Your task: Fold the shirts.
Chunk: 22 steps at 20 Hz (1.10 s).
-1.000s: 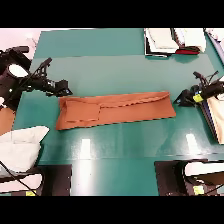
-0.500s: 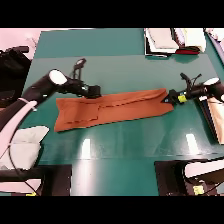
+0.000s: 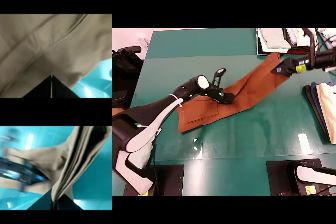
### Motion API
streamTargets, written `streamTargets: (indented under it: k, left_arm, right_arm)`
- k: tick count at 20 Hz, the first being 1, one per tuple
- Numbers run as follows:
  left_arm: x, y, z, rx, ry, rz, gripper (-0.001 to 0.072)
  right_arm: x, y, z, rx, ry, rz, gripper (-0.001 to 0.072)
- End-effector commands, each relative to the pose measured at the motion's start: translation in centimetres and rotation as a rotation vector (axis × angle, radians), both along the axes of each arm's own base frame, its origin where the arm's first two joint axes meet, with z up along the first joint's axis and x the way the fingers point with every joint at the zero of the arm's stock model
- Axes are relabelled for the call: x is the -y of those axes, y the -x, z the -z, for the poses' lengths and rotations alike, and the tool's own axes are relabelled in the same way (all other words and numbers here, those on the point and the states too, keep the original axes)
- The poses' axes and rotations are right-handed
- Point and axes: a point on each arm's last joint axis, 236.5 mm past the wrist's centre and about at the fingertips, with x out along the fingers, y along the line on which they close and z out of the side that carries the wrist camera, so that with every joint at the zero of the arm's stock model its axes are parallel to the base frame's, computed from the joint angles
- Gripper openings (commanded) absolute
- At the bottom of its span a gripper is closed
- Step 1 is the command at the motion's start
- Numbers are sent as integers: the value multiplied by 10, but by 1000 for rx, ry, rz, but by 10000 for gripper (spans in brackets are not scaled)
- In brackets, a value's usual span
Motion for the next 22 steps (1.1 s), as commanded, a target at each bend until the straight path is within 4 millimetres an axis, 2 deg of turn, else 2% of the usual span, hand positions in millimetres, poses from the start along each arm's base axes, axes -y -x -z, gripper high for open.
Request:
streamTargets:
  k: [1,6,7,9,11,12,15,17,18,19,20,22]
  left_arm:
    - [13,1,12,-23,1,-2,25]
    - [9,-5,6,-9,5,-7,25]
    - [4,-8,0,-15,7,-8,25]
    - [-17,-25,-26,-4,23,-38,25]
    - [-57,-50,-65,65,25,-94,25]
    - [-83,-62,-89,117,16,-127,25]
    - [-180,-89,-179,322,-35,-262,25]
    - [-241,-88,-242,467,-66,-364,25]
    - [-266,-82,-270,535,-84,-410,25]
    - [-284,-75,-292,586,-98,-444,25]
    - [-296,-67,-311,629,-98,-470,25]
    - [-305,-56,-331,679,-107,-486,25]
  right_arm:
    - [-41,14,-50,73,-21,-58,16]
    - [-81,24,-61,97,-43,-122,16]
    - [-89,27,-62,98,-46,-137,16]
    - [-109,35,-64,105,-55,-173,17]
    - [-136,44,-68,128,-69,-219,17]
    - [-155,49,-71,147,-87,-243,16]
    - [-234,67,-80,137,-253,-315,17]
    - [-297,80,-67,150,-330,-376,44]
    - [-330,89,-57,159,-369,-404,223]
    - [-355,94,-46,162,-391,-413,343]
    - [-374,96,-30,154,-378,-426,350]
    - [-386,93,-19,150,-364,-451,337]
